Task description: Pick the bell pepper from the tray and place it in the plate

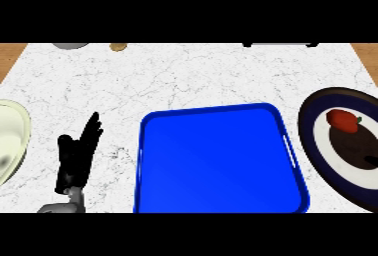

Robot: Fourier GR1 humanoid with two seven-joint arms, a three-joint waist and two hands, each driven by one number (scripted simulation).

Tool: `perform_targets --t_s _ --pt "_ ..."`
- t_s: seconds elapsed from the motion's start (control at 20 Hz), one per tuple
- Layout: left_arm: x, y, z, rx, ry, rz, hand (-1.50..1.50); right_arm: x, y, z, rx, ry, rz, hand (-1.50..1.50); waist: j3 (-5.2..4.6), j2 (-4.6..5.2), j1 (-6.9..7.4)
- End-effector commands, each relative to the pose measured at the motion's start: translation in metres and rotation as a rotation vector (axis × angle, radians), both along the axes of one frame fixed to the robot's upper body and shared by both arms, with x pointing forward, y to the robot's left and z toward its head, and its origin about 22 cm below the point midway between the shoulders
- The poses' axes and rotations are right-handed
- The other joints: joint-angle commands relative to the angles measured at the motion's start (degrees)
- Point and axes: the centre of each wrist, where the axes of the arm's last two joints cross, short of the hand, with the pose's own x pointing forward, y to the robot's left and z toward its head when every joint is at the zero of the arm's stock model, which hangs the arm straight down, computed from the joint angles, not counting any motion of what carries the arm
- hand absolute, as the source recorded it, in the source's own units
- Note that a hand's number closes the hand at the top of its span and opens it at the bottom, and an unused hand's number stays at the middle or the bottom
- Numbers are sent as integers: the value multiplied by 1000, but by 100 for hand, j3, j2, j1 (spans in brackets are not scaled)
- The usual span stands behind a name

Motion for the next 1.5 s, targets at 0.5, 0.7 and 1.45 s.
perform_targets --t_s 0.5,0.7,1.45 --pt "2 3 9 7 6 6 0 -20 -23 -37 -32 52 -107 -150 -1 2 -1" --pt "14 -11 14 18 3 -1 0 -41 -45 -23 -55 51 -124 -150 -1 1 -19" --pt "13 -9 13 6 8 -2 0 -68 -83 -44 -38 -14 -247 -150 2 2 0"
